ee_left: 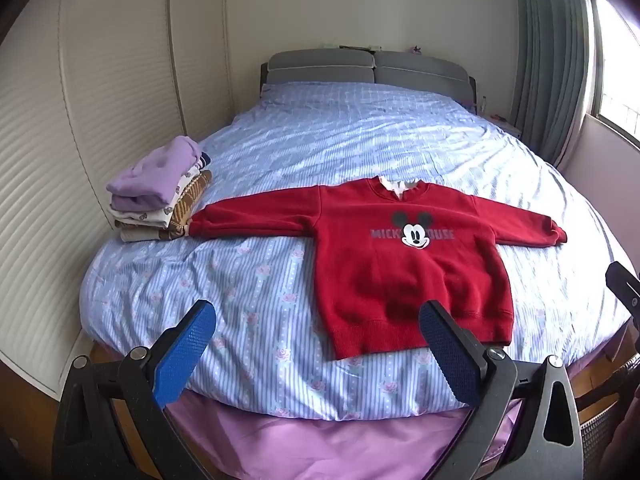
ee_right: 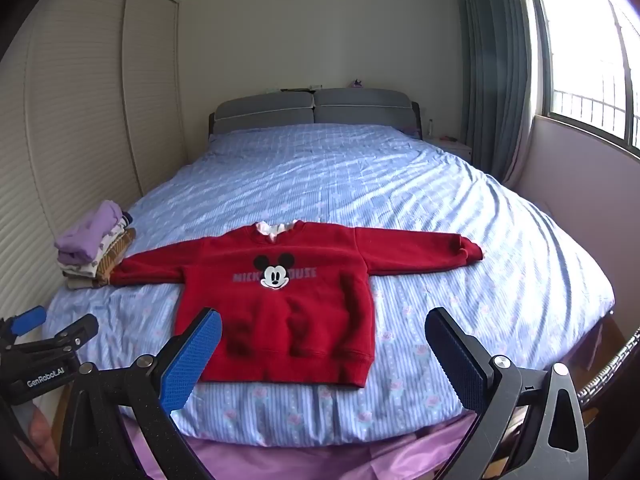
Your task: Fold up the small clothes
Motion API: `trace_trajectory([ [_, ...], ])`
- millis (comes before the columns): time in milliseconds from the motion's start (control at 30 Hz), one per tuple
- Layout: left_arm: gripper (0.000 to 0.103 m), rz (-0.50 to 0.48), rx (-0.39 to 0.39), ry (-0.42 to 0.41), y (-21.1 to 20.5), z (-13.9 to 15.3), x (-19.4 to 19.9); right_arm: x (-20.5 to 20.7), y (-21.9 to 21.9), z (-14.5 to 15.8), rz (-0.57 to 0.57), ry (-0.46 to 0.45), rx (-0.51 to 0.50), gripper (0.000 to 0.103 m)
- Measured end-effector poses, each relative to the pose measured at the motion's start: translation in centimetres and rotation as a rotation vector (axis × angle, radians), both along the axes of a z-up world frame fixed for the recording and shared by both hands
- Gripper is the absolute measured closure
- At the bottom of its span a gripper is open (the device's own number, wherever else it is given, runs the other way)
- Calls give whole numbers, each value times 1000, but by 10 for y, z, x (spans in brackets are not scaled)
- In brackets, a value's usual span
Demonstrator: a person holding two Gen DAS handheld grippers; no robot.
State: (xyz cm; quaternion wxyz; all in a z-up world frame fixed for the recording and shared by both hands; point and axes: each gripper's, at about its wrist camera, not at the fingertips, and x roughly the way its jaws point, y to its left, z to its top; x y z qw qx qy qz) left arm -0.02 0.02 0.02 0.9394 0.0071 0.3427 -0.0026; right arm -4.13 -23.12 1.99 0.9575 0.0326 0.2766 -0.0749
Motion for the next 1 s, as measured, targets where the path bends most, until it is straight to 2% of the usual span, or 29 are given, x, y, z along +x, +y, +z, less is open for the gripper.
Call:
trace_trajectory([
  [333,0,9,14,-1,1,-3,-3,1,2,0,-4,-1,-2,1],
  [533,0,10,-7,-3,9,-8,-5,0,-3,3,-9,-7,0,1],
  [600,0,3,2,3,4,0,0,1,-4,3,-10,-7,1,1],
  [1000,0,1,4,0,3,1,1,0,-6,0,-16,-8,2,1],
])
